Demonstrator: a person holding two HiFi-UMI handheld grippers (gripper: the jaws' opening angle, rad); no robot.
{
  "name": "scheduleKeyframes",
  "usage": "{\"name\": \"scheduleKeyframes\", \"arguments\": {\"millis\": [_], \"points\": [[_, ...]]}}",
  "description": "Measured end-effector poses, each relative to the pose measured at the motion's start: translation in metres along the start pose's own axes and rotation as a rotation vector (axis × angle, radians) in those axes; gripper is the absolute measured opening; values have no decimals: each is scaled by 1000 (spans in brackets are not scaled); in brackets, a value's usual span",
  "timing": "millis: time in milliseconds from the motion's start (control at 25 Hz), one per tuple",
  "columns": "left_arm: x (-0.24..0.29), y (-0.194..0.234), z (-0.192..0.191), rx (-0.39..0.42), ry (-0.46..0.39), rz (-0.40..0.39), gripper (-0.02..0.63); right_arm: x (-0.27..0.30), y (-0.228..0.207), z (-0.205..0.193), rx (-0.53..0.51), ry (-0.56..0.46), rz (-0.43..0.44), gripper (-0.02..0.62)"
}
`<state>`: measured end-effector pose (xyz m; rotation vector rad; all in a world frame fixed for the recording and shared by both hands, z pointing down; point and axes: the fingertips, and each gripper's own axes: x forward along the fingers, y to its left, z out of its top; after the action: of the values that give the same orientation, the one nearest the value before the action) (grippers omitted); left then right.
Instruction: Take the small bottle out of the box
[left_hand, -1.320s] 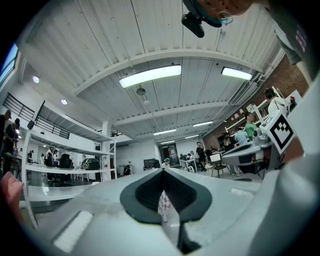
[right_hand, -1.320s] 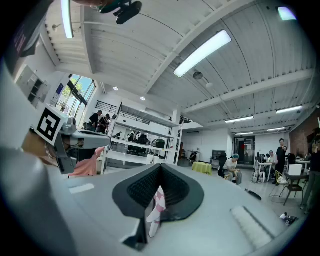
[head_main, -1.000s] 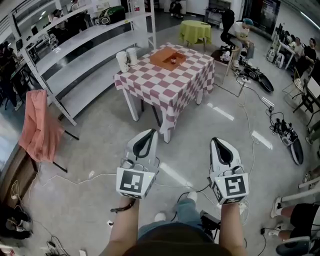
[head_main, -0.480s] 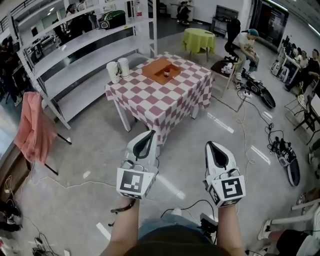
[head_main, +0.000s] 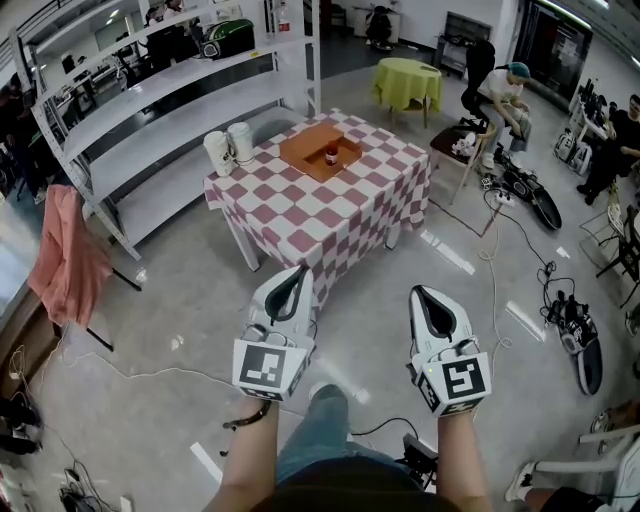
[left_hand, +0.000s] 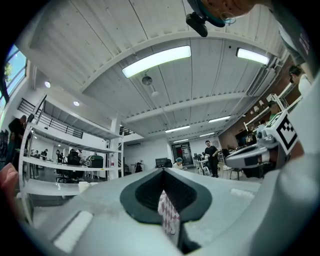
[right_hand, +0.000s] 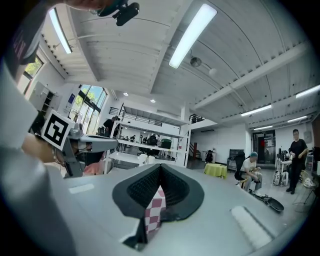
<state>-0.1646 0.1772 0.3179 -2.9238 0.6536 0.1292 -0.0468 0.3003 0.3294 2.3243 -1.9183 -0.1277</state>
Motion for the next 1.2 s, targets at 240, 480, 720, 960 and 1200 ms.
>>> {"name": "scheduleKeyframes", "arguments": {"millis": [240,480,720,960,1200], "points": [[61,21,-23,1,8,-4,-12,53,-34,-16,5,10,20,2],[144,62,-39,1,16,3,-12,137,-76,-22,-7,19,29,2],[231,111,-47,2,38,17,-12,230,-114,-21,-6,24,37,2],[282,157,-62,12,37,18,-12,305,-132,-23,-1,34,58,2],[304,197,-75,32,54,72,-12,357,-144,-29,13,29,89,2]]}}
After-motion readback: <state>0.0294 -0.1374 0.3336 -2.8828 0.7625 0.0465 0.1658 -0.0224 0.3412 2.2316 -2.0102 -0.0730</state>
